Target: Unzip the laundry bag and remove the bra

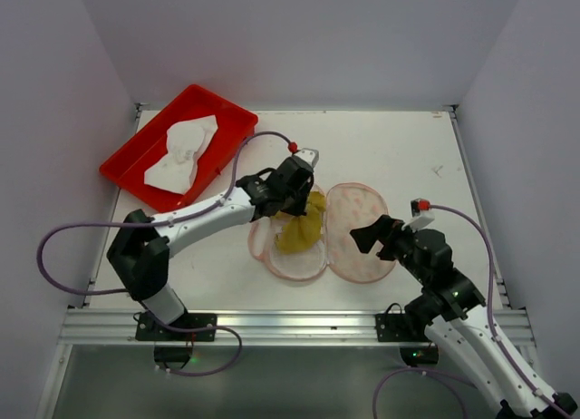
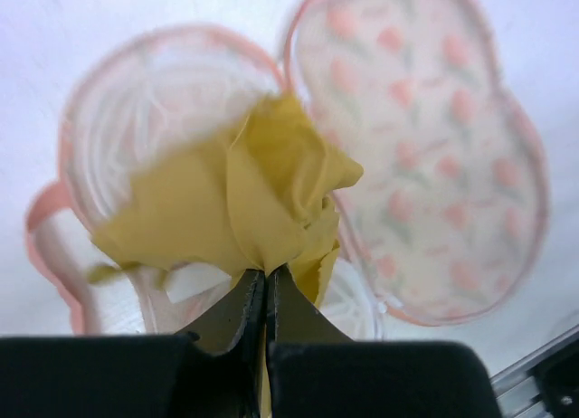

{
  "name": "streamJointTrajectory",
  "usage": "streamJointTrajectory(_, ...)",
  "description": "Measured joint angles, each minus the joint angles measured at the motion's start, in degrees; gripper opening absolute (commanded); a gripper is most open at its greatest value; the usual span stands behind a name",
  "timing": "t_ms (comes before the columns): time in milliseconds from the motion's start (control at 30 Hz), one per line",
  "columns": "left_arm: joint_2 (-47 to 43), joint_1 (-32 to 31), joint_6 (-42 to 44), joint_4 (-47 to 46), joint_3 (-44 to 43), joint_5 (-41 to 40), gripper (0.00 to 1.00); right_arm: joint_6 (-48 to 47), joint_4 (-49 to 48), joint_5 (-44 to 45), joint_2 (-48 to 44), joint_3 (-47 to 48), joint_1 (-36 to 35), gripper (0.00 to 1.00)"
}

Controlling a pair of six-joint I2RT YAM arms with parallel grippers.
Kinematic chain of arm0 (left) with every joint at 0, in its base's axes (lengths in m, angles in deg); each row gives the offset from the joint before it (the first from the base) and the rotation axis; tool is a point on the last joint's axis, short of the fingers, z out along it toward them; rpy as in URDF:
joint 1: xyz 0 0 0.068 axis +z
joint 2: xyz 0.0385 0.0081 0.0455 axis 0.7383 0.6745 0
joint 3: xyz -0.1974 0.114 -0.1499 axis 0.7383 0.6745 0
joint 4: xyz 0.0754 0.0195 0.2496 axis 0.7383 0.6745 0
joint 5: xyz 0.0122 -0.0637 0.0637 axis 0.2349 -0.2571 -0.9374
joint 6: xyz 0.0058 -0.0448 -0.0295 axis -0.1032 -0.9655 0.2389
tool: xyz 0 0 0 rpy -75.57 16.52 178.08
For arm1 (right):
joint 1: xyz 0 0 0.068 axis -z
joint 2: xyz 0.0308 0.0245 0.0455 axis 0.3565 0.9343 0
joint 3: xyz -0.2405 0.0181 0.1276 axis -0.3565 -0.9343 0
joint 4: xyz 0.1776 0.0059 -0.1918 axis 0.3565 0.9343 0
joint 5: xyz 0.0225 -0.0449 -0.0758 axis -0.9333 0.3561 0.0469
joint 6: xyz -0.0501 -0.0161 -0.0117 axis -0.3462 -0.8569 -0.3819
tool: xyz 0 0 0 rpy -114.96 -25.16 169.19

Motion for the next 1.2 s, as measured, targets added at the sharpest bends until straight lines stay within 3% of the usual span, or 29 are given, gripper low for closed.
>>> streamJointTrajectory(267,-9.44,1.95,15.15,5.16,-13.75,-7.65,0.00,-0.81,0.74,0.17,-2.14,1.05,0.00,0.99)
streamJointTrajectory(467,-9.03,15.28,31.80,7.21,-20.92,-12.02,0.00,-2.43,0.61,0.26,0.07,3.96,0.00,0.99)
streamJointTrajectory(733,-0.04,33.09,48.83,5.68,-29.42,-9.29,0.00,-3.58,-0.50,-0.63,5.20,5.38,0.00,0.99)
streamJointTrajectory(967,14.34,42.12,59.78,2.71,-30.14,-8.59,0.01,-3.93,-1.64,-3.10,11.96,7.45,0.00,0.99)
streamJointTrajectory(1000,16.87,42.86,60.37,2.69,-30.05,-8.61,0.18,-4.09,-1.77,-3.26,13.22,7.69,0.00,0.99)
streamJointTrajectory(1033,19.12,43.58,60.78,2.43,-29.66,-8.63,0.45,-4.26,-2.03,-3.39,14.56,7.85,0.00,0.99)
streamJointTrajectory(1133,23.71,45.16,60.04,2.25,-27.74,-8.81,0.62,-4.46,-2.93,-4.33,18.14,7.87,0.00,0.99)
streamJointTrajectory(1200,25.24,45.77,58.71,2.49,-27.36,-9.33,0.85,-4.37,-3.87,-4.79,20.52,7.87,0.00,0.99)
